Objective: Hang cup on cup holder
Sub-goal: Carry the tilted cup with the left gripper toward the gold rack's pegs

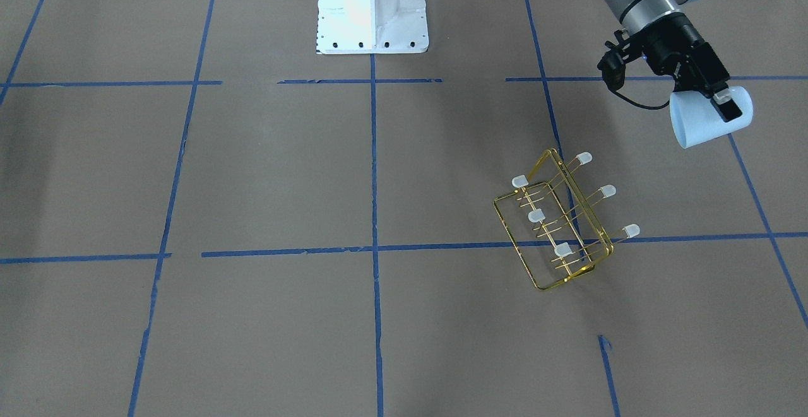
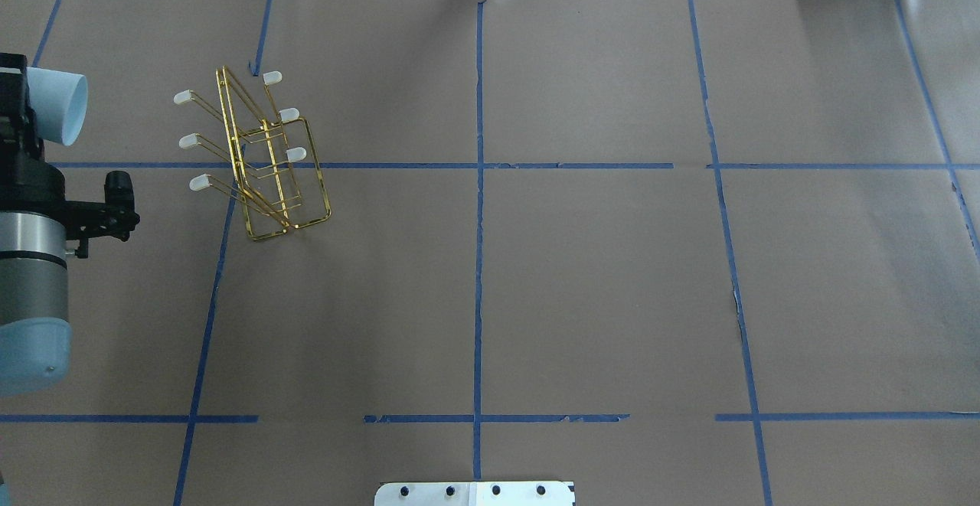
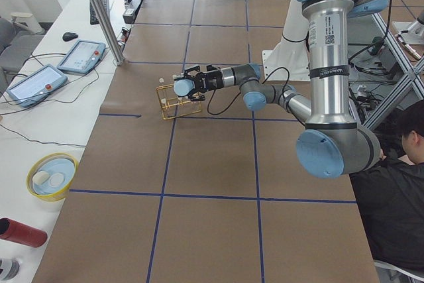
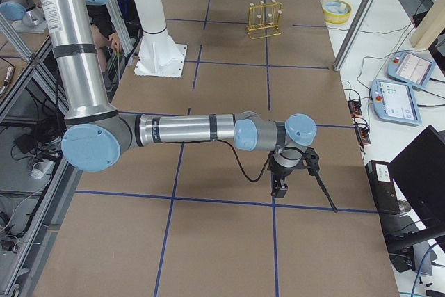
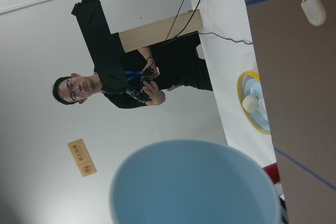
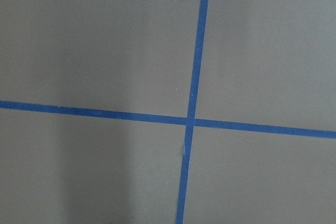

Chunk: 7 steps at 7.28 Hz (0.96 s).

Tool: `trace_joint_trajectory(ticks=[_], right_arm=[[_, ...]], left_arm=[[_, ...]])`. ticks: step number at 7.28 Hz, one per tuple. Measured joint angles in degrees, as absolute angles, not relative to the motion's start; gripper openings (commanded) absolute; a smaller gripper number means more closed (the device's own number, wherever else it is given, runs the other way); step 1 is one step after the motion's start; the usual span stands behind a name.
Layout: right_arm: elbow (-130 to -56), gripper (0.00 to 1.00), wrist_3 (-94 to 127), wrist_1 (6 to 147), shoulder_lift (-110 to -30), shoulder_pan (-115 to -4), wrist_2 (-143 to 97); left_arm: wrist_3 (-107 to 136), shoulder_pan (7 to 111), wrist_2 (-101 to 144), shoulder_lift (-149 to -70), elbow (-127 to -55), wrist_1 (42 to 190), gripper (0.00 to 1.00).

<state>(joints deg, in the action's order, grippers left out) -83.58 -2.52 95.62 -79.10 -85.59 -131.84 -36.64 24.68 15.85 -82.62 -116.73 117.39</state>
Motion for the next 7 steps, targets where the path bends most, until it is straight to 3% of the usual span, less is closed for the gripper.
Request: trace_joint_trajectory(ticks=[3, 7], right_arm=[[-83.59, 1.0, -2.55, 95.62, -79.1, -85.56, -131.84], [-83.61, 1.0, -2.55, 95.63, -79.1, -85.61, -131.84]], left_arm=[[-37.05, 19.75, 6.7, -84.54, -114.76, 106.87, 0.13], [-37.0, 18.26, 3.02, -89.82, -106.1, 105.04, 0.13]])
